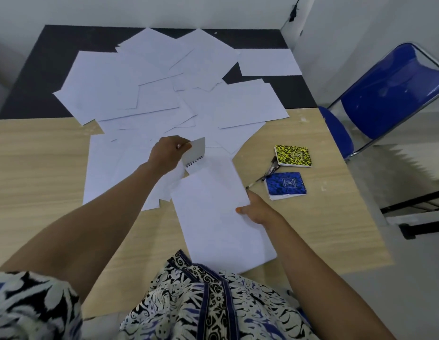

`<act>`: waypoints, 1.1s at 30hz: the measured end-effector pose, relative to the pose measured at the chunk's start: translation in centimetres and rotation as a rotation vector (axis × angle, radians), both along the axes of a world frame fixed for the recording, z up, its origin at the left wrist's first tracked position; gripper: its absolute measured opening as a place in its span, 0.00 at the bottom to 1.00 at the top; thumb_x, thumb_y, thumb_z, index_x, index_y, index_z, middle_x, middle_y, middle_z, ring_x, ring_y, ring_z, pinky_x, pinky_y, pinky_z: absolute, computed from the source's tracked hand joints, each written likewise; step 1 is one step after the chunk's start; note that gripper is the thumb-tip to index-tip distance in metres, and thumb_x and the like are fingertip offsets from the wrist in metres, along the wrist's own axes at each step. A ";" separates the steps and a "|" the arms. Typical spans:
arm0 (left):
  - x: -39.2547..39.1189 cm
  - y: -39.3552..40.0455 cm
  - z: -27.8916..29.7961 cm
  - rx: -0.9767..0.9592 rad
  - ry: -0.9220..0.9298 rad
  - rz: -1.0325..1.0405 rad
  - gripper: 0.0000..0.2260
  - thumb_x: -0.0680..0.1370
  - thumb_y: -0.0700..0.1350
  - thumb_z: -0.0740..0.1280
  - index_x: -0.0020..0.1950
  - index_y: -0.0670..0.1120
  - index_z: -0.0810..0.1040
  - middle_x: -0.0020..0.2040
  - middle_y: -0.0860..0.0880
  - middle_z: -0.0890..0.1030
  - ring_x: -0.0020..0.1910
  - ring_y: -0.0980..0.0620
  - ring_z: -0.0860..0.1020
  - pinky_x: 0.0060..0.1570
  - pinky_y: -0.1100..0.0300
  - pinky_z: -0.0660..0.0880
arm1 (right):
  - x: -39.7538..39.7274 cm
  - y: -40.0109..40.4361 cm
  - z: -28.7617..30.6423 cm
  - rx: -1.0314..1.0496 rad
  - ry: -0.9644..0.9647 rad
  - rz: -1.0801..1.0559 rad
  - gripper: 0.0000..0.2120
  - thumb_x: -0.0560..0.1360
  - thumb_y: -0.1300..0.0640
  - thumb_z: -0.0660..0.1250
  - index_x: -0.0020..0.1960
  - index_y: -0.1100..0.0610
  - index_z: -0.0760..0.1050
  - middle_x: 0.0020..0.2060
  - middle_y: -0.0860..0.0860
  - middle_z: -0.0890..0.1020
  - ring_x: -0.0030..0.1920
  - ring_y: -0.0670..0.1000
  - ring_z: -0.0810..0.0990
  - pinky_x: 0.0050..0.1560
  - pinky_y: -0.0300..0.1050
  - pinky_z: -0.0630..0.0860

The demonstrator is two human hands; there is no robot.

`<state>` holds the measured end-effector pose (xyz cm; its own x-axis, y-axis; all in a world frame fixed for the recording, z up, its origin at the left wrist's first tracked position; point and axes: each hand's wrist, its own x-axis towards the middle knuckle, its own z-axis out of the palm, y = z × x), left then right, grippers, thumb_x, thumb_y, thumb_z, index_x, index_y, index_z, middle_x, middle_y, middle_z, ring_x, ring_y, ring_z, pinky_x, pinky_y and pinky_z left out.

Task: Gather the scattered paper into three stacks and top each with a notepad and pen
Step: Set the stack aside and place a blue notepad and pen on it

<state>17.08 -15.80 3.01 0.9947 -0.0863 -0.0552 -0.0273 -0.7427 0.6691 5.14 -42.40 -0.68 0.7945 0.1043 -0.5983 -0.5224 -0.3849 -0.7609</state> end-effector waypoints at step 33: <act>-5.7 -3.0 -5.9 0.321 0.292 -0.228 0.15 0.73 0.57 0.71 0.57 0.53 0.77 0.76 0.54 0.61 0.77 0.45 0.52 0.71 0.37 0.45 | 5.2 2.3 -1.6 -0.691 -0.372 -0.112 0.15 0.75 0.55 0.65 0.61 0.54 0.72 0.58 0.54 0.70 0.53 0.56 0.75 0.42 0.47 0.73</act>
